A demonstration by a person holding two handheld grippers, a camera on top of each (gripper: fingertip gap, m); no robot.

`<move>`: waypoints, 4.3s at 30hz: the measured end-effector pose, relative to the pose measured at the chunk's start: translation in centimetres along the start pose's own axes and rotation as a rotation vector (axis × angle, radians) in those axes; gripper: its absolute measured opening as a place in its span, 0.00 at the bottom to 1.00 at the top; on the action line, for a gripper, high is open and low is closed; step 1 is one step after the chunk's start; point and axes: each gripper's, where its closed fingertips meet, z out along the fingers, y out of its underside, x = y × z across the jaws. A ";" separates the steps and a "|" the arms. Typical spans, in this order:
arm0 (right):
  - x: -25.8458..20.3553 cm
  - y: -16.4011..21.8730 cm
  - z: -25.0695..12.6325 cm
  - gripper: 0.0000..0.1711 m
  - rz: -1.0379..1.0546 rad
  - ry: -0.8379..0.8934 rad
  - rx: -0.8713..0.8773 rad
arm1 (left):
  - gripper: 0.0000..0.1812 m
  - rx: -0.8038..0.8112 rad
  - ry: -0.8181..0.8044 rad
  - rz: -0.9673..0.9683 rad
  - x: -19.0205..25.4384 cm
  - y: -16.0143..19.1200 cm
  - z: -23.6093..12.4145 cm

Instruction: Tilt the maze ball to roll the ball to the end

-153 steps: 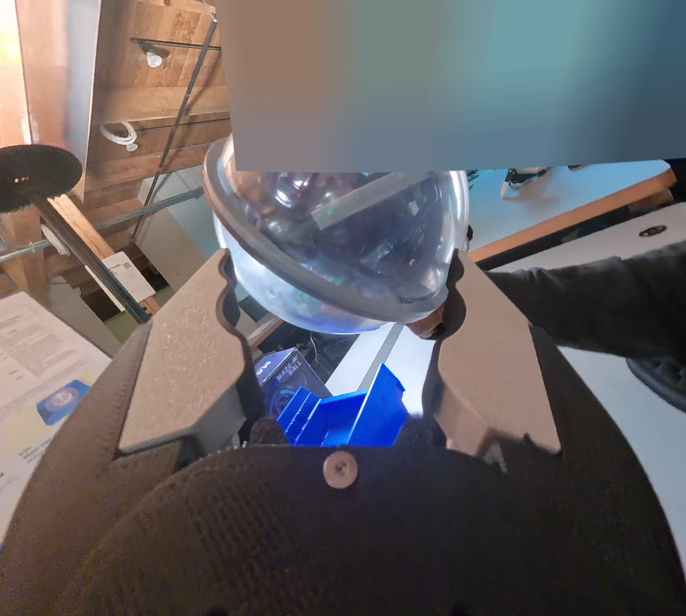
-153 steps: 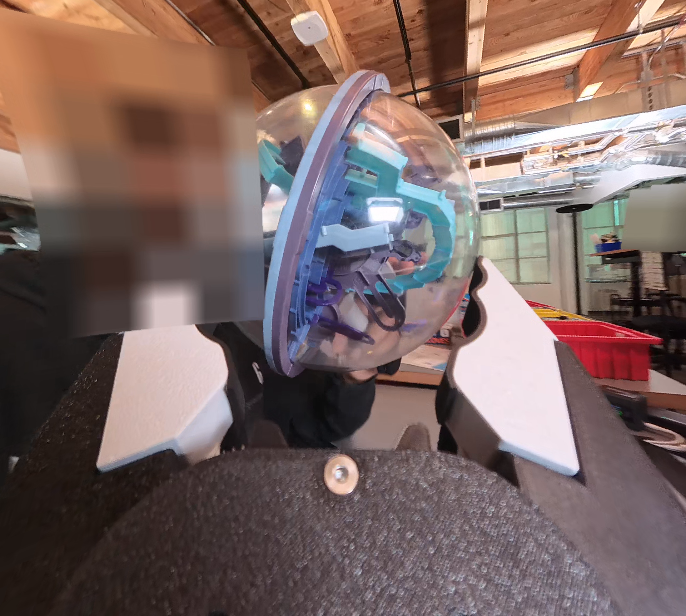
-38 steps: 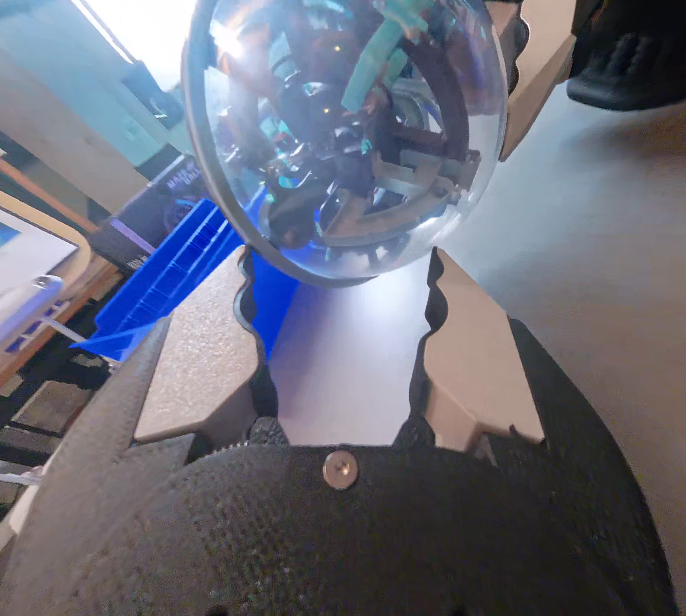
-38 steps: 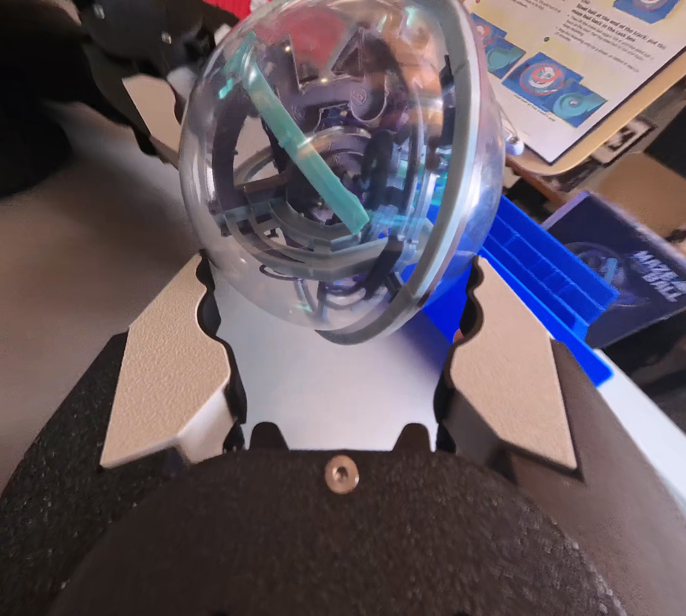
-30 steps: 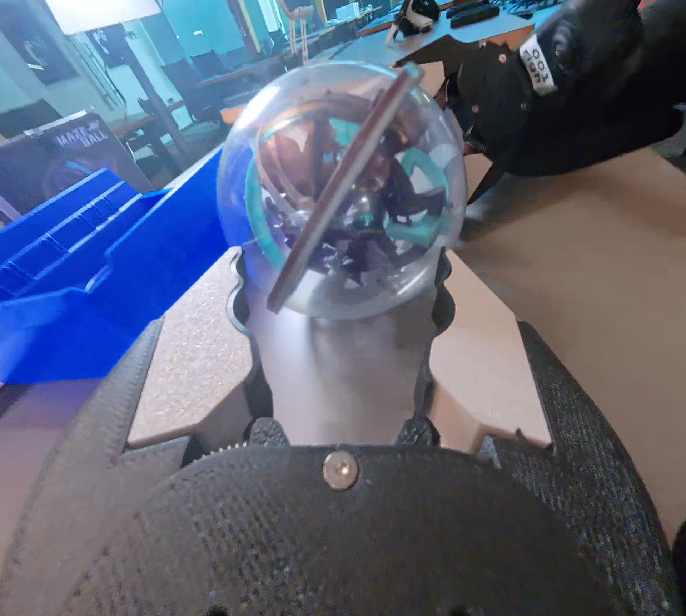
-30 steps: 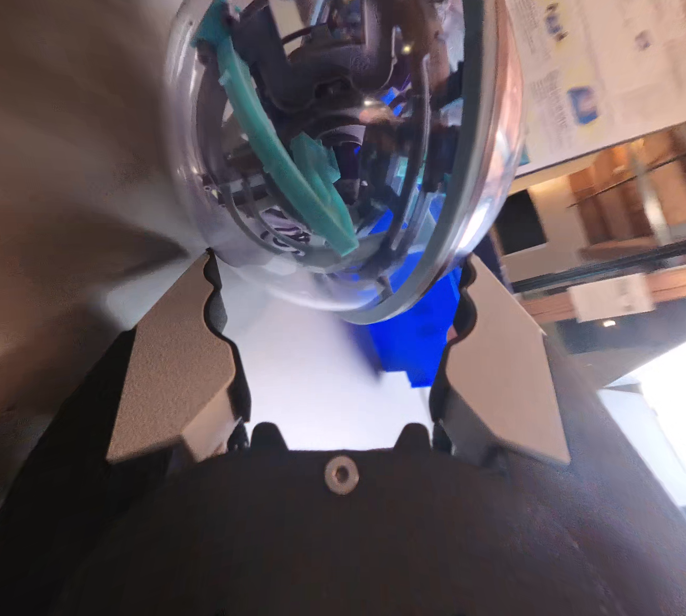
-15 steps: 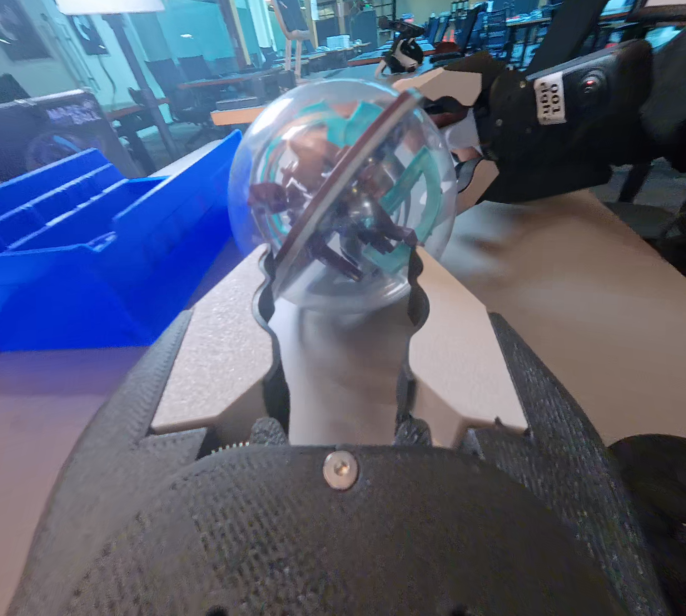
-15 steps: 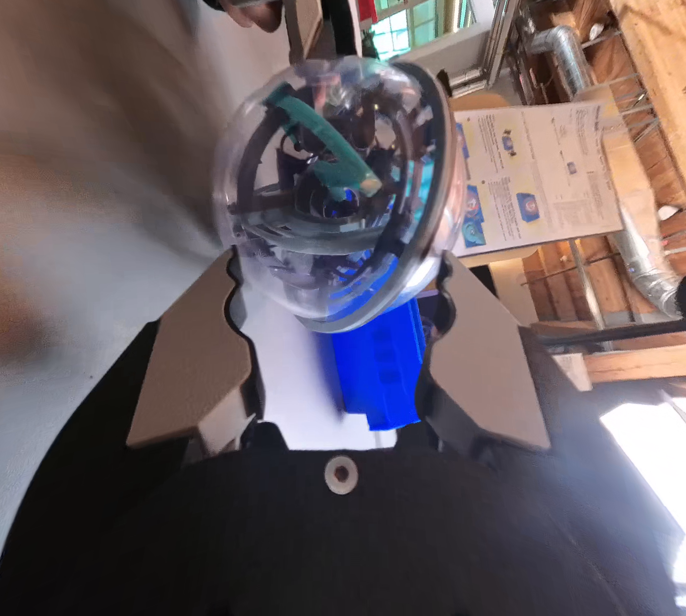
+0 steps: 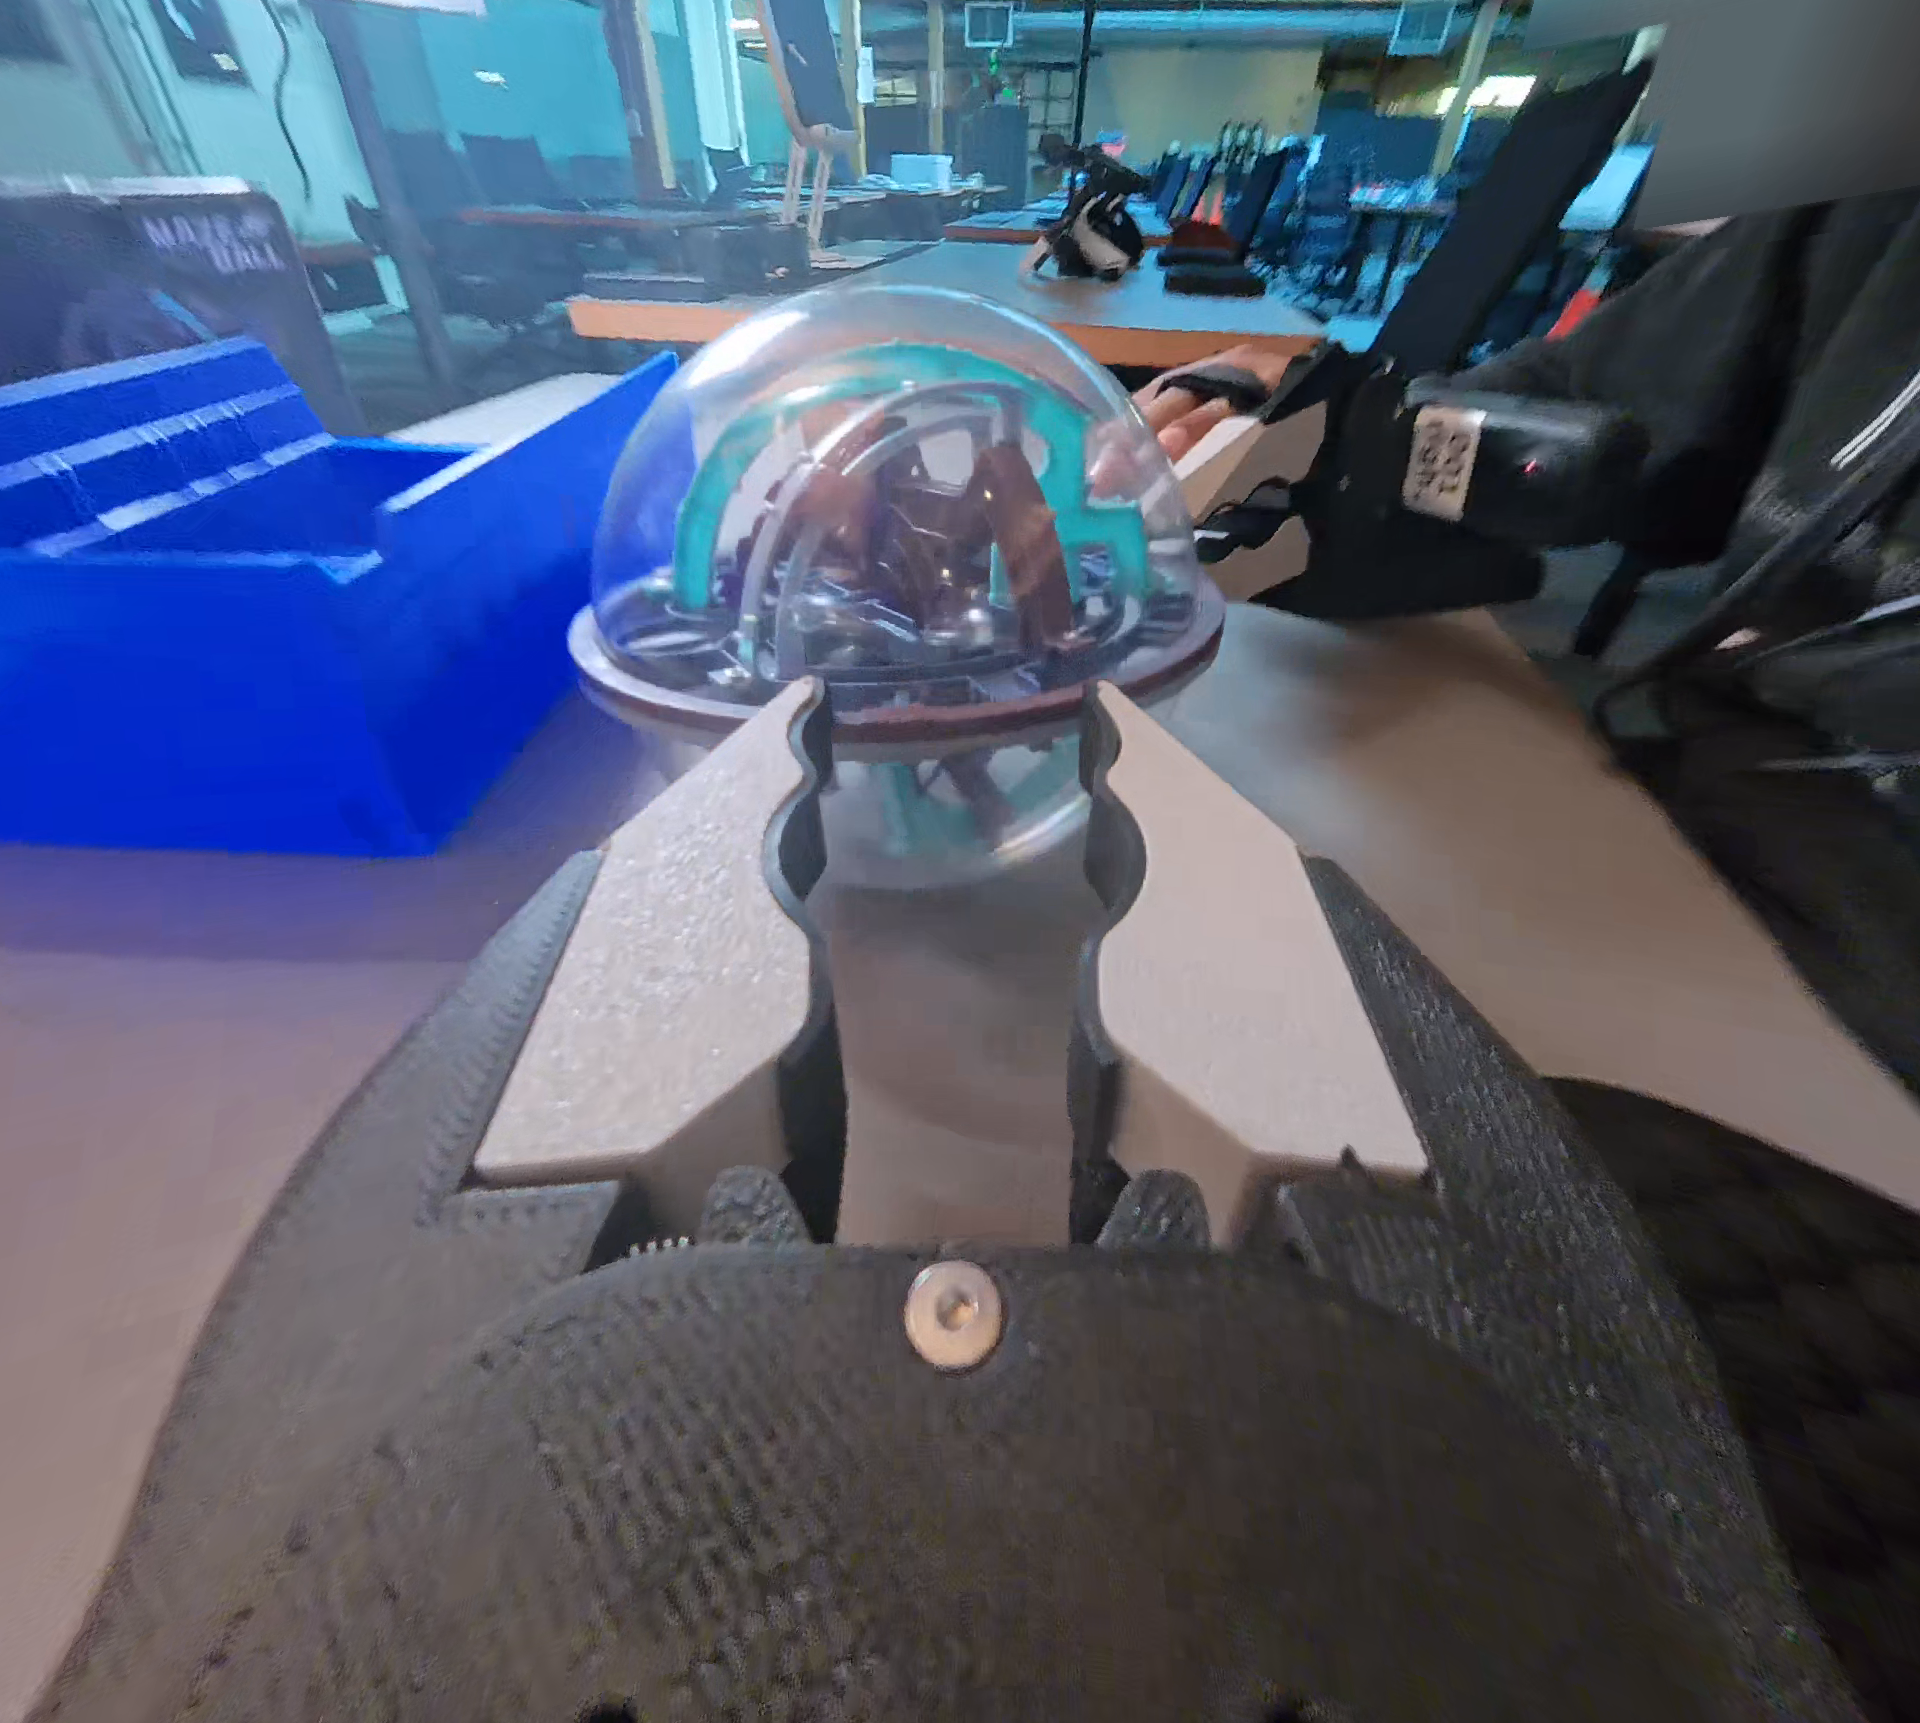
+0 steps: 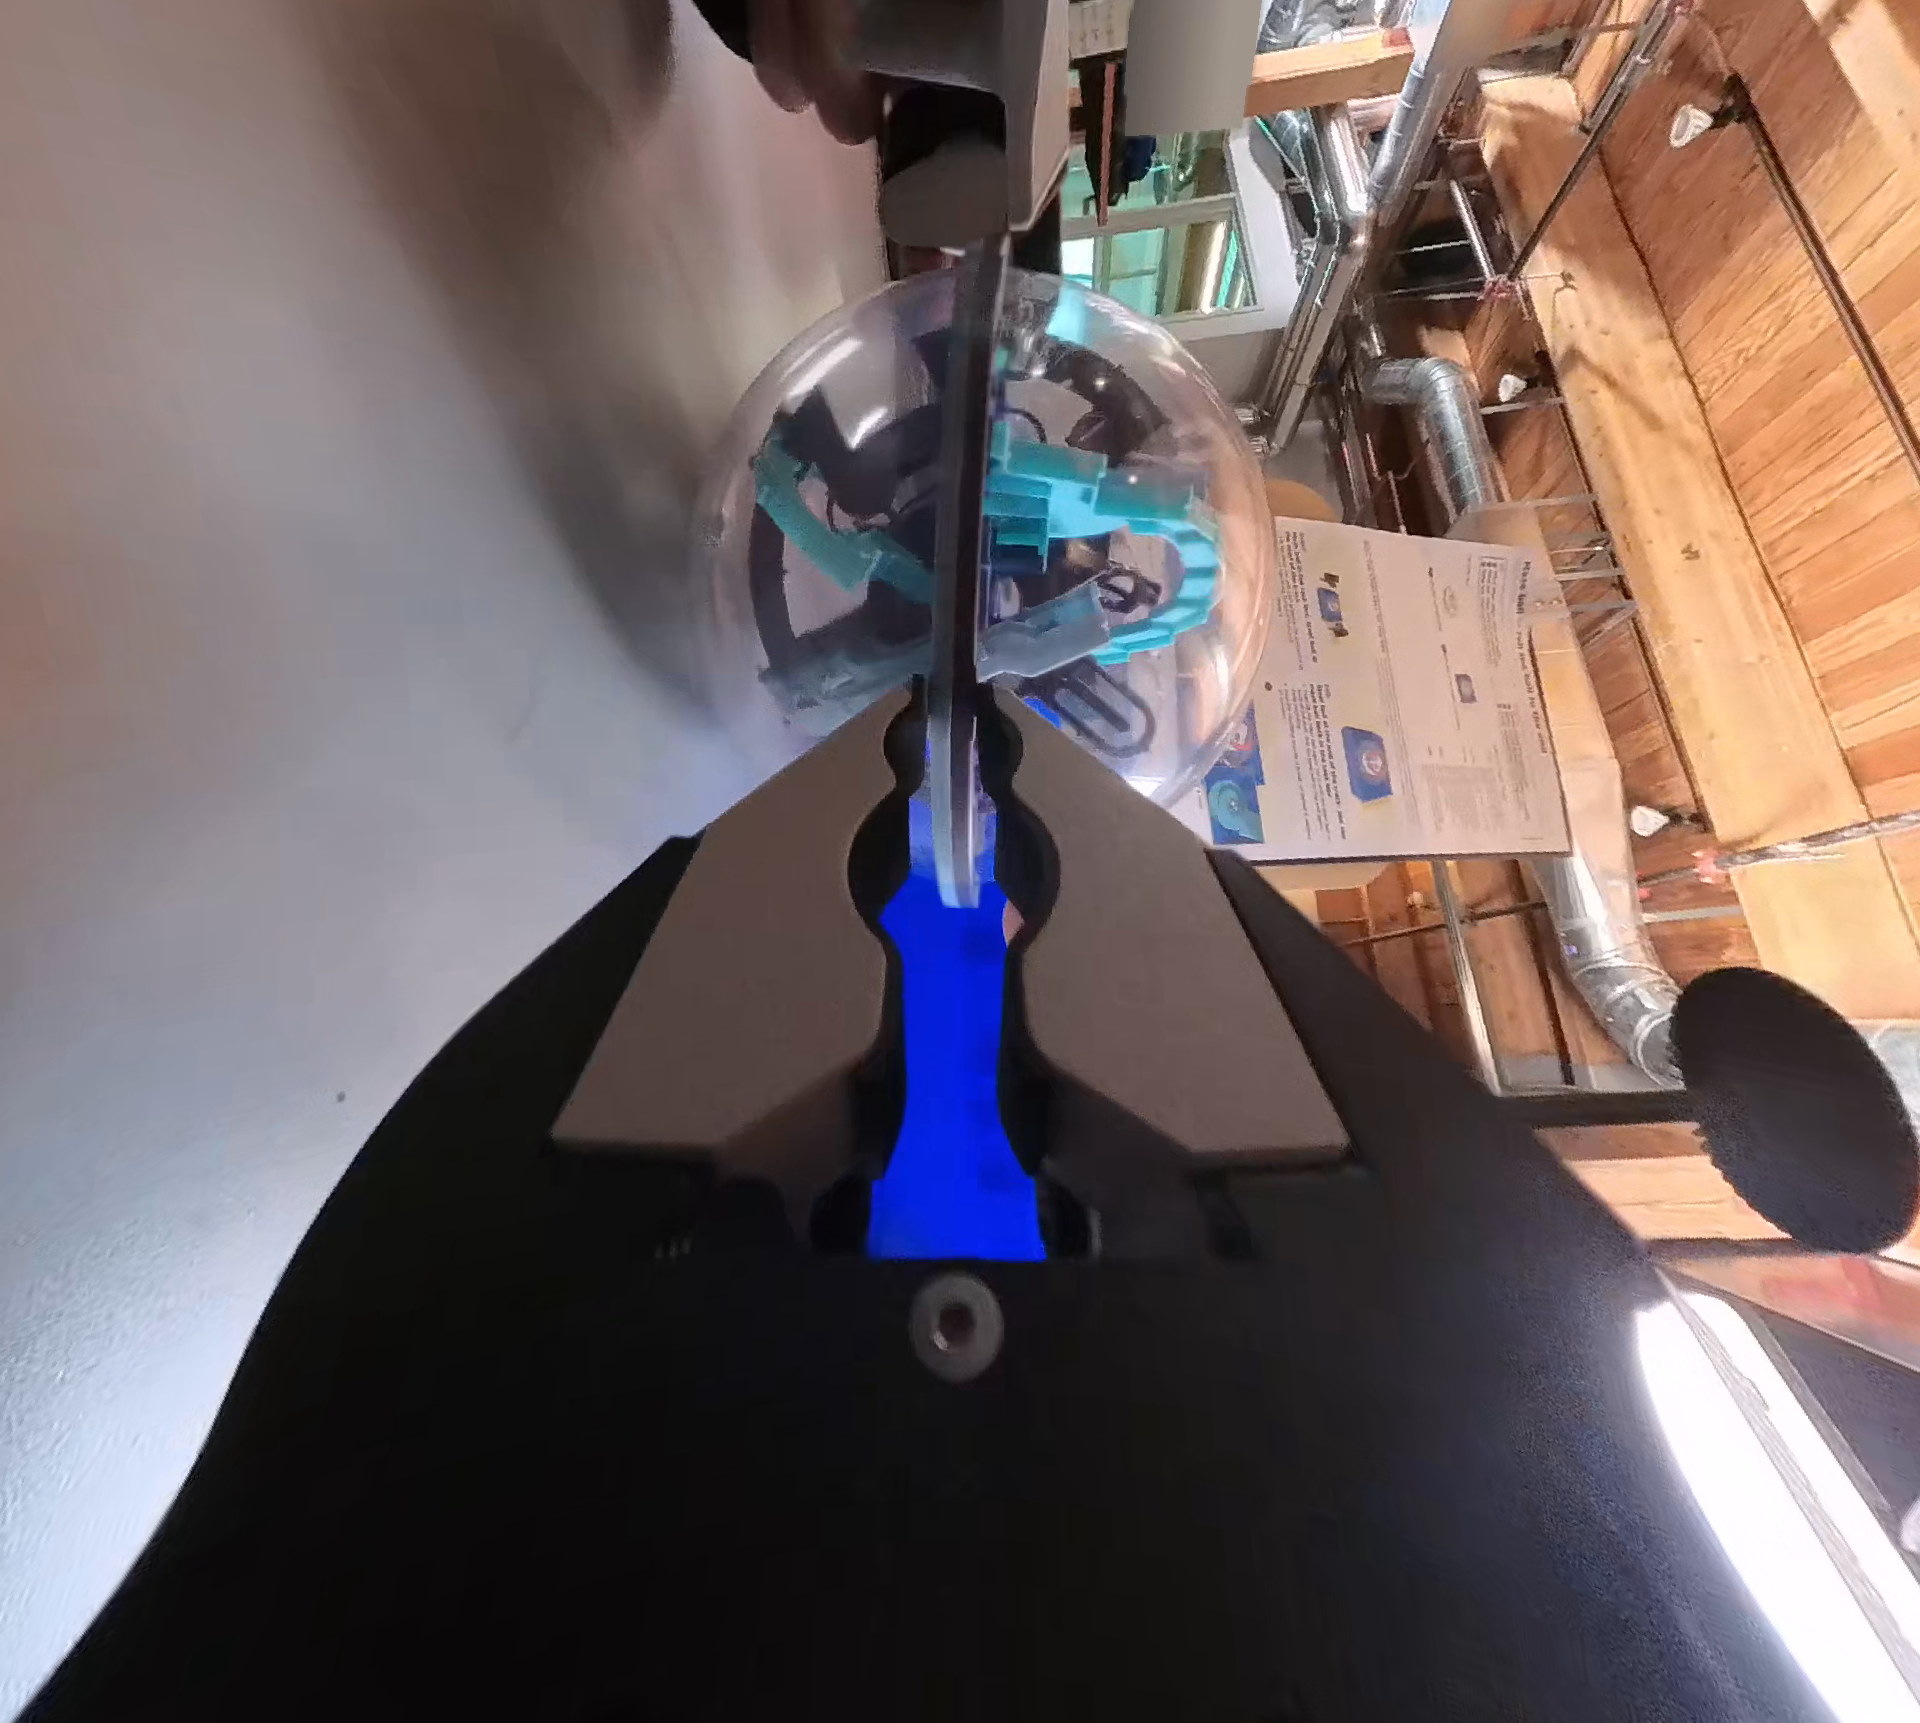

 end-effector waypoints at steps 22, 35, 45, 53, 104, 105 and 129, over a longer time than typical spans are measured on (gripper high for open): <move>0.4 1.1 -1.4 0.26 1.292 -0.455 0.193 | 0.21 -0.002 0.189 -0.614 -1.5 0.9 -1.4; 0.0 1.7 -1.1 0.16 1.449 -0.502 0.162 | 0.17 -0.027 0.219 -0.586 -0.4 1.0 -0.8; 2.1 5.3 -0.7 0.22 1.518 -0.309 0.072 | 0.19 -0.100 0.243 -0.525 0.3 1.5 -1.3; 0.6 3.7 -0.4 0.38 1.698 -0.480 0.068 | 0.33 0.044 0.078 -0.612 -2.8 0.8 -0.3; 2.6 6.0 0.7 0.23 1.983 -0.341 0.160 | 0.23 -0.036 0.059 -0.656 -2.0 2.1 1.7; 2.5 6.0 0.7 0.22 1.984 -0.347 0.157 | 0.22 -0.026 0.054 -0.660 -2.2 2.0 1.6; 1.6 5.1 0.1 0.06 1.817 -0.381 0.172 | 0.04 0.161 0.018 -0.643 -2.7 -0.1 0.9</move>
